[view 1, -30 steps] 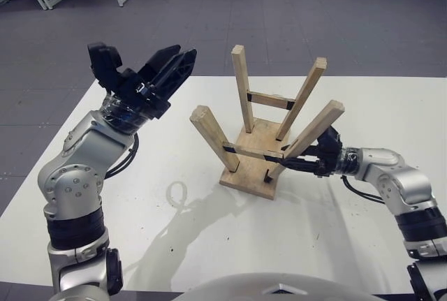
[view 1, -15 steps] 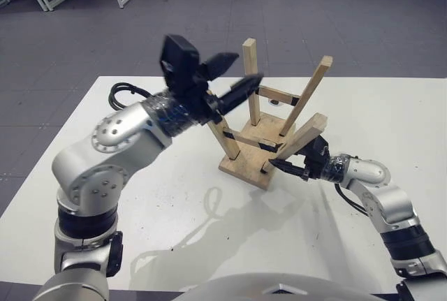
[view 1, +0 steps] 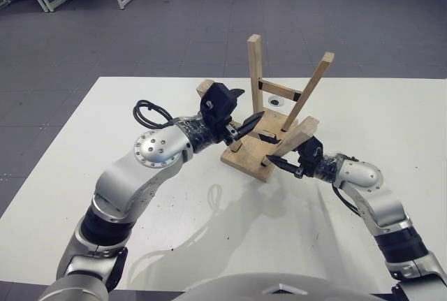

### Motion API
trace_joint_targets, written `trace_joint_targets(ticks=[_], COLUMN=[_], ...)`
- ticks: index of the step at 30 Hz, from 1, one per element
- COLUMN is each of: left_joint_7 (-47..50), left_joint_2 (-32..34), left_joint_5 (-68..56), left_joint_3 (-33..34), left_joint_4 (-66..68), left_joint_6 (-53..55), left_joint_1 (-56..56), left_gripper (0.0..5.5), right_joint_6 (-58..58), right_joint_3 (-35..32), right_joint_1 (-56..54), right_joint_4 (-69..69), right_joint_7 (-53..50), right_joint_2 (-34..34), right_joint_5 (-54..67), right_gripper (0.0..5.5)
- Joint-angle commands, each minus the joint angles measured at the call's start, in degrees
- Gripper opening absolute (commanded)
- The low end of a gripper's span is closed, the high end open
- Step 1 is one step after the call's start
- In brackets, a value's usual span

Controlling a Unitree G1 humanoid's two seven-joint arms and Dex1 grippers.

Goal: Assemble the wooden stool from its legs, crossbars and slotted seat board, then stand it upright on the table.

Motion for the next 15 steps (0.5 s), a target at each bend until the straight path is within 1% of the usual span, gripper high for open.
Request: trace_joint_targets(ticks=[1,3,6,15], left_joint_7=[-1.51,-2.39,-3.74,-4.22], left_joint_2=[-1.69,-3.86,-4.54,-9.18], left_joint_5=[4.68,5.72,9.22,13.09], left_joint_3=[-2.38,-2.96,-4.30,-2.73], left_joint_4=[2.65,5.68,9.37,9.20], left_joint_6=[-2.30,-4.11,-7.15,-8.54], left_joint_1=[0.39,1.86,4.94,4.59], left_gripper=[3.17,3.17,3.17,3.17], right_joint_6=[5.81,6.25,6.11,9.97], right_joint_3=[2.05,2.78,4.15,4.77], right_joint_1=[1.33,1.16,0.53,-0.48], right_joint_4=[3.55,4.13,4.76,5.50], right_joint_7=[-0.49,-0.57,-1.14,-2.07], right_joint_2=[-1.05,-0.99,-0.97,-1.03], right_joint_5=[-3.49,-4.11,-5.72,-5.79], right_gripper=[2.02,2.02,2.02,2.02])
